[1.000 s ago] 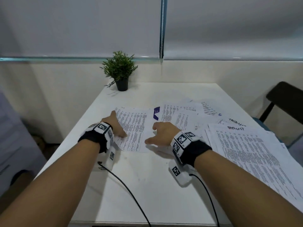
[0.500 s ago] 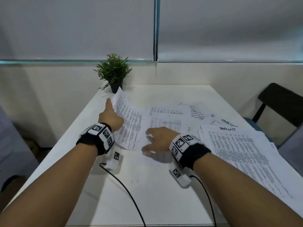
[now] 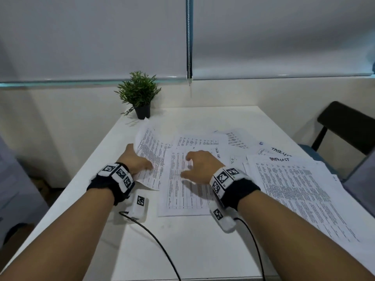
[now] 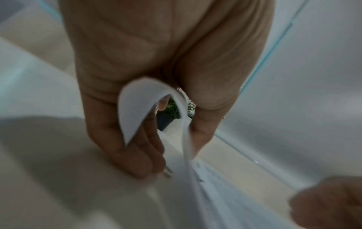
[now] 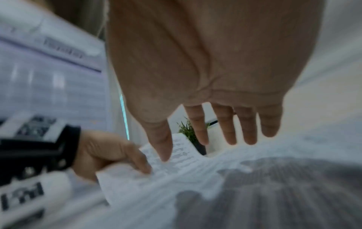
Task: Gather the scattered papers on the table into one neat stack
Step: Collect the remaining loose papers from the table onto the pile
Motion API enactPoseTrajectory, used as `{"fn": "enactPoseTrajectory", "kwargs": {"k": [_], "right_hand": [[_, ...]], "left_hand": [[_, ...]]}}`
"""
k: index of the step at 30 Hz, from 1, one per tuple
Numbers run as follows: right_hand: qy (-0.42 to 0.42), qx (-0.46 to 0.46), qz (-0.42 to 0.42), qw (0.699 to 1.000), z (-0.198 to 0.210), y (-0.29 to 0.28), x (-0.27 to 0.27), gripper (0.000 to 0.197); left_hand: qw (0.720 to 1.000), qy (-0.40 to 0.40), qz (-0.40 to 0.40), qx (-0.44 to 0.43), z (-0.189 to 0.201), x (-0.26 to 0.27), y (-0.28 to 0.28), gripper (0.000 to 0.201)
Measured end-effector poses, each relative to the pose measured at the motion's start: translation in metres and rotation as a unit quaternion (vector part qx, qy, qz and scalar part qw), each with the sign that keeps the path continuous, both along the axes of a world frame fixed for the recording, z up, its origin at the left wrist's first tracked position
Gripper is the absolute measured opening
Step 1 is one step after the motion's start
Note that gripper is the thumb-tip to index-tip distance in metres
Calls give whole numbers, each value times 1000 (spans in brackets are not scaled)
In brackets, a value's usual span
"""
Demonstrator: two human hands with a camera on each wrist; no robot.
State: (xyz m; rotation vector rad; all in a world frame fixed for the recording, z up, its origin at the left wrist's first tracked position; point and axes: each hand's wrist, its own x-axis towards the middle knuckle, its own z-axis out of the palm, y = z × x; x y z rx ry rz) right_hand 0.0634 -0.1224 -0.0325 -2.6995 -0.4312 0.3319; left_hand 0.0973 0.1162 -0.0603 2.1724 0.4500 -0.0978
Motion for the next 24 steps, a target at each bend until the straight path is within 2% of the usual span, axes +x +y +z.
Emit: {"fn": "enactPoseTrajectory", "kwargs": {"k": [2,3,6,8,10,13,16,20,22,24], "right_hand": [[31,-106,0,994,-4,-3,1,56],[50,-128,11,991,-6,0,0,54],[58,-112,58,990,-7,12,0,57],[58,-83,87,991,-5,21,0,71],[57,-36,101,993,-2,27,-1,76],[55,35,98,993,-1,27,-1,65],[60,36,91,993,-2,26,-2,59],[134,133,104,976,-1,36,-8,55],[90,139,89,982,0,37,-8,50],[16,136,35,990,1,31,-3,46]], "left_hand": [[999,-2,45,31,0,-3,9,89],[998,8,46,42,1,-4,11,97],[995,42,40,87,6,-2,7,92],[992,50,39,111,9,-4,5,84],[991,55,20,123,9,-4,11,77],[995,72,-30,67,3,-3,24,67],[995,79,-58,-15,-3,-8,29,54],[985,97,-98,-106,-13,-6,34,75],[985,88,-76,-126,-11,-6,36,70],[992,61,-35,-104,-4,-15,38,51]]}}
